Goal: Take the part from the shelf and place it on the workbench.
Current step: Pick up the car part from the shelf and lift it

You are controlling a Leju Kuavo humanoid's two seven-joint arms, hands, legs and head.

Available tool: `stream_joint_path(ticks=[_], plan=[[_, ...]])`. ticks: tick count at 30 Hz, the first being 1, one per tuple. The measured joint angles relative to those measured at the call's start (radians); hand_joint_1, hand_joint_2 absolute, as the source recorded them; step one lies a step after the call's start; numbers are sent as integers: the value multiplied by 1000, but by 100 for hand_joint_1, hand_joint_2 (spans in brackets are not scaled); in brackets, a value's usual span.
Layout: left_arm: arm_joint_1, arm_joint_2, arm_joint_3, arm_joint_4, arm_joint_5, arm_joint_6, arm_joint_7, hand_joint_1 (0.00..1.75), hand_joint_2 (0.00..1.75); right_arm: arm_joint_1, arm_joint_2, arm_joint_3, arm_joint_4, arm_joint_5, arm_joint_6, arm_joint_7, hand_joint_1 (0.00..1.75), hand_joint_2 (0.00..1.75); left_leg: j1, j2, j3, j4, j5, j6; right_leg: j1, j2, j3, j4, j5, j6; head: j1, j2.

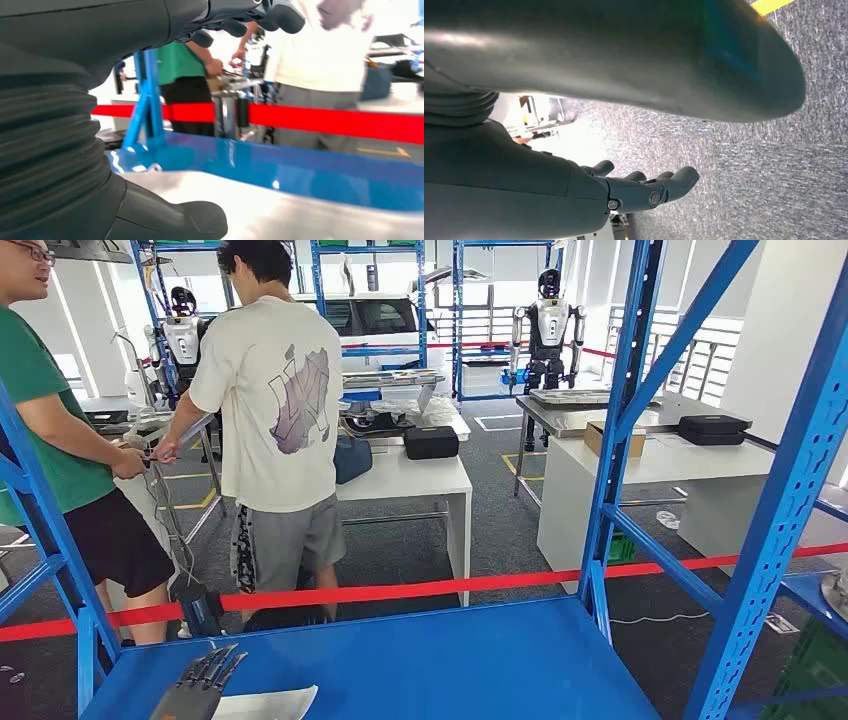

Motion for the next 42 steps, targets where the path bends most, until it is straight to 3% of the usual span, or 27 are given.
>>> stream_joint_path(ticks=[5,13,31,42], plan=[[7,-2,-38,-10,97,-35,-35,0,175,0,0,0,0,2,0,0,0,0,0,0,0,0,0,0,0,0,0,0,0,0,0,0],[27,21,-203,-83,286,-87,-44,0,175,1,0,0,0,13,0,0,0,0,0,0,0,0,0,0,0,0,0,0,0,0,0,0],[30,62,-310,-106,319,-105,-36,0,175,2,0,0,0,15,0,0,0,0,0,0,0,0,0,0,0,0,0,0,0,0,0,0],[23,71,-346,12,186,-26,104,0,175,5,0,-1,0,18,0,0,0,0,0,0,0,0,0,0,0,0,0,0,0,0,0,0]])
